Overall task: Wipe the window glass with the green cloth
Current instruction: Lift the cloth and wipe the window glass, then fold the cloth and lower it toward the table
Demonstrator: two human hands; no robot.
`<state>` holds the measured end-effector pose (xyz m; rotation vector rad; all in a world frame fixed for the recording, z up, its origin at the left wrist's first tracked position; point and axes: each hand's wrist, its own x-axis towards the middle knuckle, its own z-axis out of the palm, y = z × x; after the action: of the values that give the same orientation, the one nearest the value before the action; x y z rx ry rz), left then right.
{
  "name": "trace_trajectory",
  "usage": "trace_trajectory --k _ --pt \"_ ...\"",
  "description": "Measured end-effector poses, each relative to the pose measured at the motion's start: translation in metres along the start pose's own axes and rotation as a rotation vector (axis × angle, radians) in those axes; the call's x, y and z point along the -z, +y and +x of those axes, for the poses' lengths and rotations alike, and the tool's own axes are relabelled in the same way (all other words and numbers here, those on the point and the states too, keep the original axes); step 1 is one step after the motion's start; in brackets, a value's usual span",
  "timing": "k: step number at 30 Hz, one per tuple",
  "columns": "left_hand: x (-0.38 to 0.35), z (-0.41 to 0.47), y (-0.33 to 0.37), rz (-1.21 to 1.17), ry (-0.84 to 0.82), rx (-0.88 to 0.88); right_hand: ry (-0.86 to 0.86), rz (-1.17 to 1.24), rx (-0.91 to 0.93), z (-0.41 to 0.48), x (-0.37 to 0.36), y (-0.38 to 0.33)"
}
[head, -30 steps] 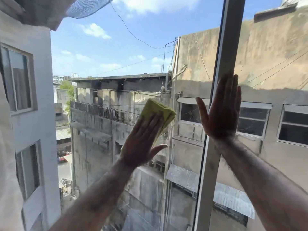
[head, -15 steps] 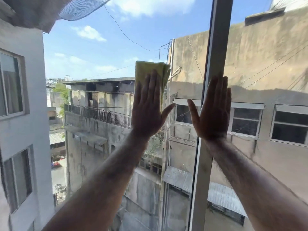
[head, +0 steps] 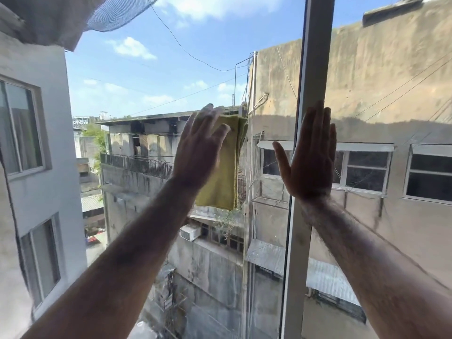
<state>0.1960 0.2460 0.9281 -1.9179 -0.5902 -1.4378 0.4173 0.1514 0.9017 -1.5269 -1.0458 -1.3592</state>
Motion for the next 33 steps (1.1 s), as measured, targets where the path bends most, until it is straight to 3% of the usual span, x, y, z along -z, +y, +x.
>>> trace_trajectory --k 6,11,15,19,20,23,25,28,30,33 --pt "0.013 0.017 0.006 0.018 -0.047 0.055 -0.03 0.009 -0.005 0.0 0.003 0.0" --pt "0.03 0.023 0.007 0.008 -0.18 0.137 -0.047 0.022 0.019 -0.001 0.007 0.001" --pt "0.042 0.015 -0.006 -0.284 -0.201 0.399 -0.132 0.067 0.041 0.001 0.024 -0.001" --pt "0.061 -0.001 -0.022 -0.523 -0.196 0.731 -0.198 0.198 0.465 -0.006 0.043 -0.014" --pt "0.065 -0.006 -0.026 -0.62 -0.189 0.792 -0.283 0.277 0.468 -0.007 0.048 -0.02" --pt "0.082 -0.023 -0.033 -0.884 -0.151 0.893 -0.622 0.47 0.194 -0.001 0.069 -0.042" --pt "0.09 -0.035 -0.036 -0.98 -0.111 0.961 -0.744 0.527 0.043 0.003 0.08 -0.054" --pt "0.094 -0.059 -0.045 -1.1 -0.143 1.068 -0.713 0.828 -0.295 -0.003 0.088 -0.066" --pt "0.095 -0.078 -0.05 -1.182 -0.257 1.132 -0.711 1.059 -0.545 -0.015 0.092 -0.072" --pt "0.096 -0.113 -0.049 -1.231 -0.429 1.179 -0.761 1.179 -0.78 -0.044 0.093 -0.079"
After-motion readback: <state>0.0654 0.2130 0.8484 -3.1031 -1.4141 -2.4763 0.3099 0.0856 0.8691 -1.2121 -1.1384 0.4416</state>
